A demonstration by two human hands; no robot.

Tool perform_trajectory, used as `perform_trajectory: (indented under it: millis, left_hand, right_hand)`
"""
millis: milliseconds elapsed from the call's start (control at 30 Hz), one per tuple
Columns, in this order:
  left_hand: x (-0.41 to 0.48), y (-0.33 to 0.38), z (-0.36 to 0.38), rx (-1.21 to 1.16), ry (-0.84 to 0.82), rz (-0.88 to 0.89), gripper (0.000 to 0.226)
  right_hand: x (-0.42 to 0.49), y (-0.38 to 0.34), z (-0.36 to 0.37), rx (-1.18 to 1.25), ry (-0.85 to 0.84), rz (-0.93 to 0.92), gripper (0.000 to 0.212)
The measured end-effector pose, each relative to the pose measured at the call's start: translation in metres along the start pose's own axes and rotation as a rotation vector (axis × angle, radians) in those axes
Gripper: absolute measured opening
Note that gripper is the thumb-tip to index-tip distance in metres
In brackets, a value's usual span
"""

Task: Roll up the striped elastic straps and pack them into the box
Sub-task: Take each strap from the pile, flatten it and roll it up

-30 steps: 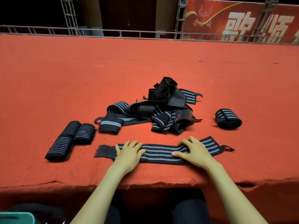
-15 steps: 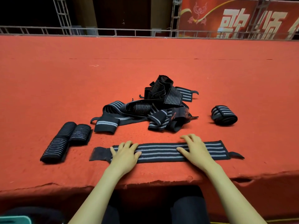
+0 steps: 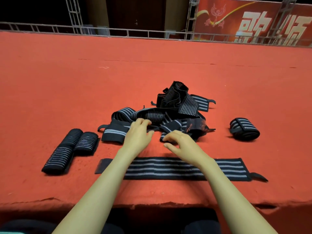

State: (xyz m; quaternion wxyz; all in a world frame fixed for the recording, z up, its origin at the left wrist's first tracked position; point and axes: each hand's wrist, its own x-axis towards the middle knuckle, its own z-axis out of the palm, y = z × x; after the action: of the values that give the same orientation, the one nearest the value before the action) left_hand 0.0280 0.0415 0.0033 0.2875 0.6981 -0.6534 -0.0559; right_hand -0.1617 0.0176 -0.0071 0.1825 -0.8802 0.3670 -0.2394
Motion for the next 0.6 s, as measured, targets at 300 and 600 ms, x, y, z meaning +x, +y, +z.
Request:
perform_trajectory:
  millis: [300,600]
  left_hand:
    - [0.096,0.004,0.010,0.003,0.064,0.084,0.039]
    - [0.123,0.000,0.050,-0.081,0.020,-0.043,0.021]
  right_hand:
    - [0.107,0.021,-0.016,-0.188,0.246,0.046,0.034]
    - [0.131,0.060,-0.012,-0.265,0.056,0.240,0.057]
